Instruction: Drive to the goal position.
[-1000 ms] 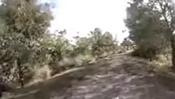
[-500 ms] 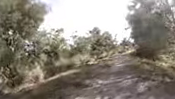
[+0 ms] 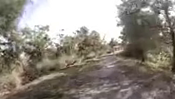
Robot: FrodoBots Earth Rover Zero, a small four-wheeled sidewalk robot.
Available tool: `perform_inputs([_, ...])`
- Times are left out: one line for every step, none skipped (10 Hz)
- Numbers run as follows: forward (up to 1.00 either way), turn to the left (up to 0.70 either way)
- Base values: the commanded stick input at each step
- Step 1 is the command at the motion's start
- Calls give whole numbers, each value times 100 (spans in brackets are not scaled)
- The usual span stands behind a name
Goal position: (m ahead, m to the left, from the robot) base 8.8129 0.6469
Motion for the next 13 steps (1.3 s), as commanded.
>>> perform_inputs([100, -31])
perform_inputs([100, -23])
perform_inputs([100, 0])
perform_inputs([100, 0])
perform_inputs([100, 0])
perform_inputs([100, 0])
perform_inputs([100, 0])
perform_inputs([100, 0])
perform_inputs([100, 0])
perform_inputs([100, 0])
perform_inputs([100, 0])
perform_inputs([100, 0])
perform_inputs([100, 0])
